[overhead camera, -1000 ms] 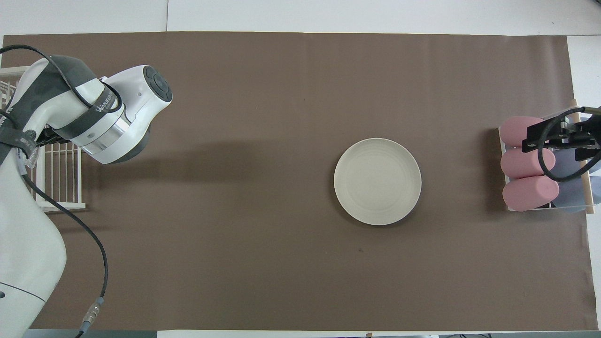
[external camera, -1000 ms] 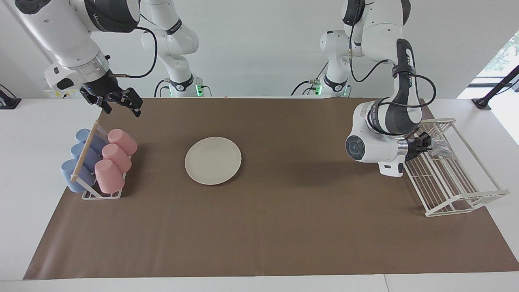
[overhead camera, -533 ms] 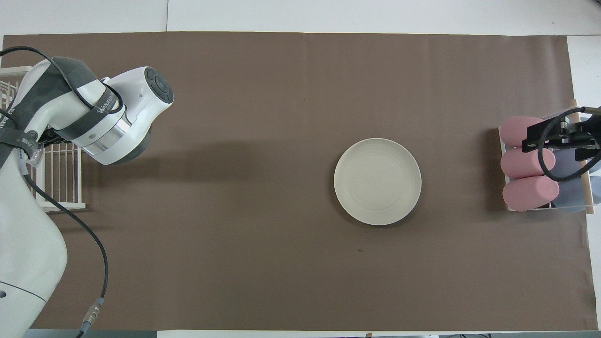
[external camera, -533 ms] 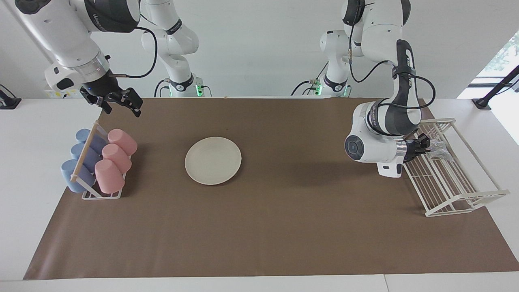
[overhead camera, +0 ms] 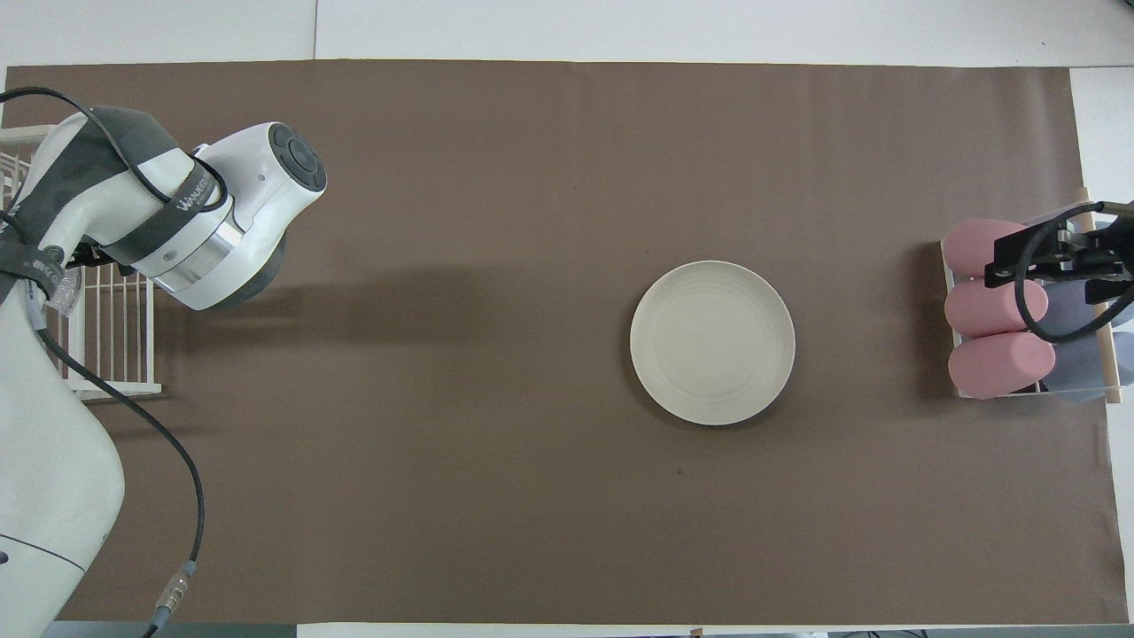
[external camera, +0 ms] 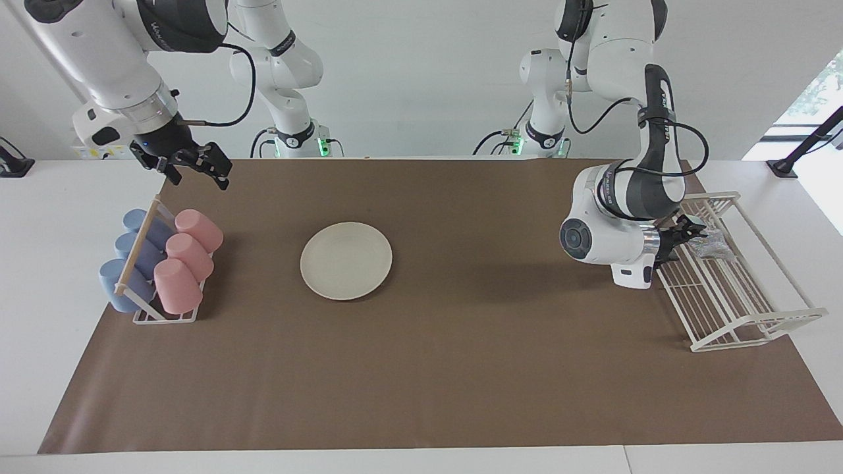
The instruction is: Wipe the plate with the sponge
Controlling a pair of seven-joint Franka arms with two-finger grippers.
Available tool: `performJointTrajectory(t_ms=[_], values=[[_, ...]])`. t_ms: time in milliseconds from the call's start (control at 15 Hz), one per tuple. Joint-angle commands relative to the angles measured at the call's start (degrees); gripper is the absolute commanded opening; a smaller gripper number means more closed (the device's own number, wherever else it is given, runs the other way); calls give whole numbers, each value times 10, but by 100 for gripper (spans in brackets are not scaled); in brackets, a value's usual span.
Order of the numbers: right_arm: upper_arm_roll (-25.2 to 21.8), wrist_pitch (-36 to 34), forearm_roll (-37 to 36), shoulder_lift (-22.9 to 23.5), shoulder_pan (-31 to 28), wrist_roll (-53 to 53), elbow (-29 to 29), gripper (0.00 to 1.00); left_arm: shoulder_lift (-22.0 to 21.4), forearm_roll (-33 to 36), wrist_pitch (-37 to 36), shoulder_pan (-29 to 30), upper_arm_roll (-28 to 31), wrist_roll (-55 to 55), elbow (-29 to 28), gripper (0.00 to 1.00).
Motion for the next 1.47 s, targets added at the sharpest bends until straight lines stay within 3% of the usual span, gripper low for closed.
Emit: performJointTrajectory(t_ms=[0,333,667,1067,1400], values=[[2,2,-7,-14,0,10,-15,100,-54,-90,35,25,-4,25,10,100],[2,2,-7,-14,0,10,-15,100,-128,-254,38,32,3,110,54,100],[2,2,-7,-14,0,10,-15,100,-210,-498,40,113,4,229,75,100],[2,2,-7,-14,0,10,-15,100,-275,-569,-9,113,3,301,48,100],[2,2,-7,-14,0,10,-15,100,-299,-582,59,92,4,314,-21,100]])
